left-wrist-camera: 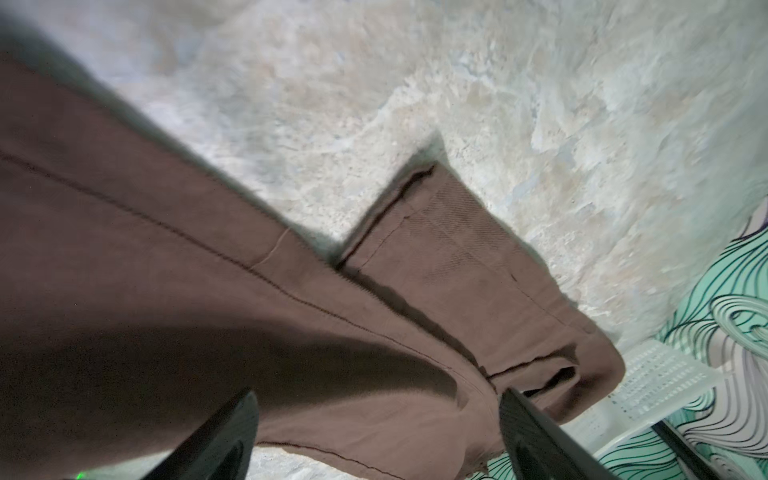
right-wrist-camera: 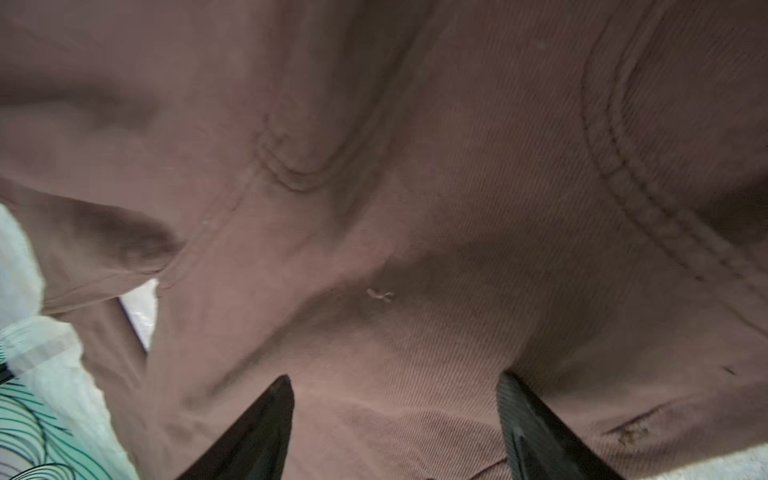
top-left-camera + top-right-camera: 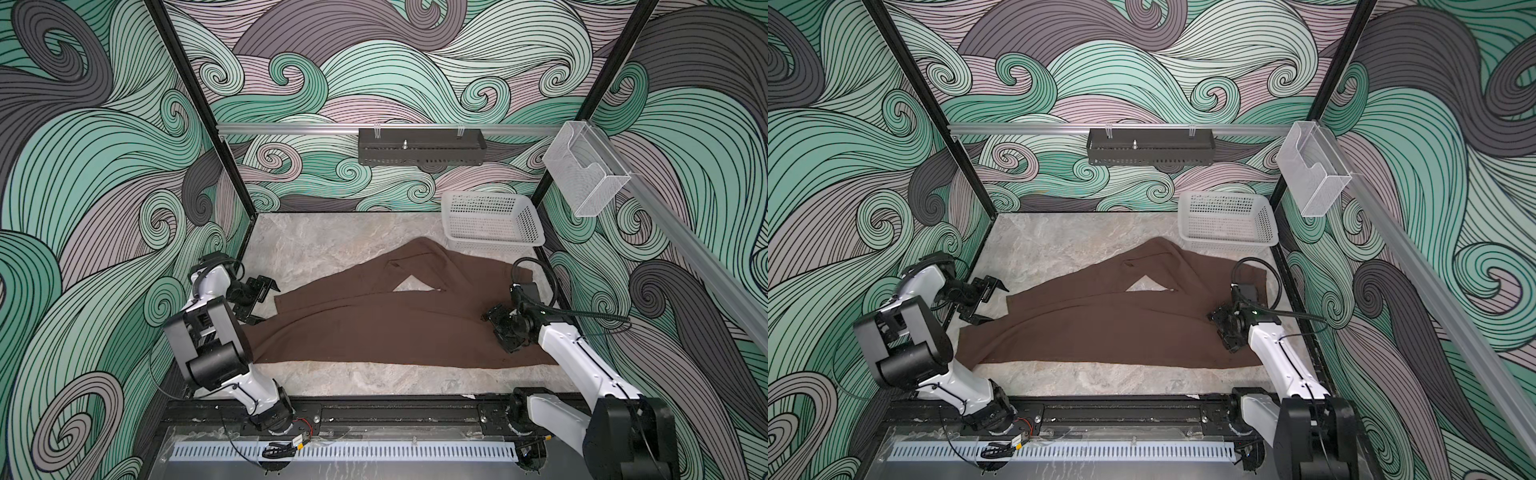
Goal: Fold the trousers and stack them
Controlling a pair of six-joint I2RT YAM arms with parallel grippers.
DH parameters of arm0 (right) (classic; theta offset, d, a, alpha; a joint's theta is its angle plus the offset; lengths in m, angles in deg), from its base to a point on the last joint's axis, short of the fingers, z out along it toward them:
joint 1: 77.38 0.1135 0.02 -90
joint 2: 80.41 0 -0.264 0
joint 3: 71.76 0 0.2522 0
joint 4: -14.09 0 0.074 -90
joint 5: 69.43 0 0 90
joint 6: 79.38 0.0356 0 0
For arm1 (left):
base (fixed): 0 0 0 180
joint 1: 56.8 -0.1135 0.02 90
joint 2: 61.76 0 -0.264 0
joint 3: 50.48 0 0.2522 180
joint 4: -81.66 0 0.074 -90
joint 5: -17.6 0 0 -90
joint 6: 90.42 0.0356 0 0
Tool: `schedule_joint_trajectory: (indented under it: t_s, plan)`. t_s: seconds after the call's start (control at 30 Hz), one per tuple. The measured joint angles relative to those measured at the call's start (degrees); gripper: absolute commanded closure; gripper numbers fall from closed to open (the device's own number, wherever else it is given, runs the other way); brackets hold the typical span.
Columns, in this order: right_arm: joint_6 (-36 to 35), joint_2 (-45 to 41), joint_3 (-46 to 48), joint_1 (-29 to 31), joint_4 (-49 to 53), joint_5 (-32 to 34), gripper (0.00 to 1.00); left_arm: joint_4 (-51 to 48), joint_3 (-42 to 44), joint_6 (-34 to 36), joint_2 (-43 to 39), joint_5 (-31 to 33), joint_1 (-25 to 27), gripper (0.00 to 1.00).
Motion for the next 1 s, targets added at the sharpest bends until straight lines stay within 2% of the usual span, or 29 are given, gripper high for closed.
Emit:
schedule_joint_trajectory:
  t_s: [0.37,0.53,0.67,0.73,0.8,0.87,1.0]
  plan:
    - [-3.89,6.21,1.57,0.02,-4.98,-0.02,0.22,-1.14,-9.97,2.91,13.70,9.16,5.55,0.09]
    - [-4.61,7.19,1.20,0.02,-6.29,-0.28,0.22,-2.08,-11.28,2.62,19.21,11.10,7.45,0.18]
    - [-5.29,8.20,0.66,-0.04,-7.17,-0.31,0.22,-2.78,-12.31,2.40,20.11,11.96,8.22,0.35]
    - [-5.51,8.48,0.55,-0.22,-7.30,-0.35,0.22,-2.93,-12.37,2.08,20.24,12.28,8.35,0.56]
    - [-5.73,8.59,0.48,-0.63,-7.30,-0.50,0.22,-2.99,-12.39,2.27,20.35,12.35,8.37,0.82]
    - [-6.05,8.68,0.48,-1.11,-7.50,-0.85,0.22,-2.99,-12.50,2.34,20.37,12.26,8.37,1.00]
    - [-6.51,8.94,0.50,-2.80,-8.31,-2.08,0.21,-4.26,-16.26,2.95,20.37,12.04,8.46,1.00]
